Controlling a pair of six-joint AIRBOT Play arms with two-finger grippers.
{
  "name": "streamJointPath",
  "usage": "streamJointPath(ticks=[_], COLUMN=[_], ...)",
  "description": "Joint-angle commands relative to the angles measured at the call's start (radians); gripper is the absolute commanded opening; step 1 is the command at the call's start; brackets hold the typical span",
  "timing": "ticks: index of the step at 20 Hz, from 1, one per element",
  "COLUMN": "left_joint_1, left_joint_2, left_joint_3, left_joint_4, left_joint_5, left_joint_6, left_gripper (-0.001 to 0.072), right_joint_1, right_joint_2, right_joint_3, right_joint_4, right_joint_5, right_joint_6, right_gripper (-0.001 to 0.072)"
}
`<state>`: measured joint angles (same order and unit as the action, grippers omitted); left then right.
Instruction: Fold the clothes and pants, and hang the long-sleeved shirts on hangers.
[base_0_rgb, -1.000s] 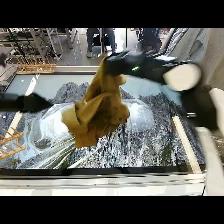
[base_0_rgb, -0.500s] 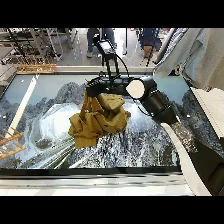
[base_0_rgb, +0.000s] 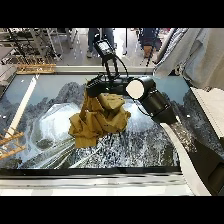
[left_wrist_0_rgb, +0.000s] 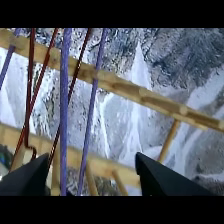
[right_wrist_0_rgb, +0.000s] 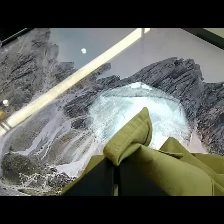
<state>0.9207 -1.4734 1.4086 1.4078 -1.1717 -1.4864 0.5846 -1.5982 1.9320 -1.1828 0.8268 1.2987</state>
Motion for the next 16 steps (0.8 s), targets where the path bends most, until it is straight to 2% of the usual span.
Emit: streamJointPath(ticks=[1,3,4,6,7,16], left_joint_1=[-0.001,-0.003,-0.003,-0.003,-0.003,-0.003], left_joint_2=[-0.081,-0.104,-0.116,-0.132,-0.134,-0.097], left_joint_3=[0.000,0.000,0.000,0.000,0.000,0.001], left_joint_4=[-0.002,-0.003,-0.003,-0.003,-0.003,-0.007], left_joint_5=[0.092,0.109,0.110,0.102,0.101,0.102], left_joint_6=[-0.002,-0.002,-0.002,0.010,0.017,0.039], left_gripper=[0.0480,0.0476,0.0444,0.0209,0.0142,0.0126], right_joint_1=[0.001,0.001,0.001,0.001,0.001,0.001], right_joint_2=[0.000,0.000,0.000,0.000,0.000,0.000], right_joint_3=[0.000,0.000,0.000,0.000,0.000,0.000], right_joint_4=[-0.002,-0.002,-0.002,-0.002,-0.002,-0.002], right_joint_5=[-0.001,-0.003,-0.005,-0.004,-0.004,-0.005], right_joint_6=[-0.002,0.000,0.001,0.001,0.001,0.001], right_gripper=[0.0027,0.0027,0.0027,0.0027,0.0027,0.0027])
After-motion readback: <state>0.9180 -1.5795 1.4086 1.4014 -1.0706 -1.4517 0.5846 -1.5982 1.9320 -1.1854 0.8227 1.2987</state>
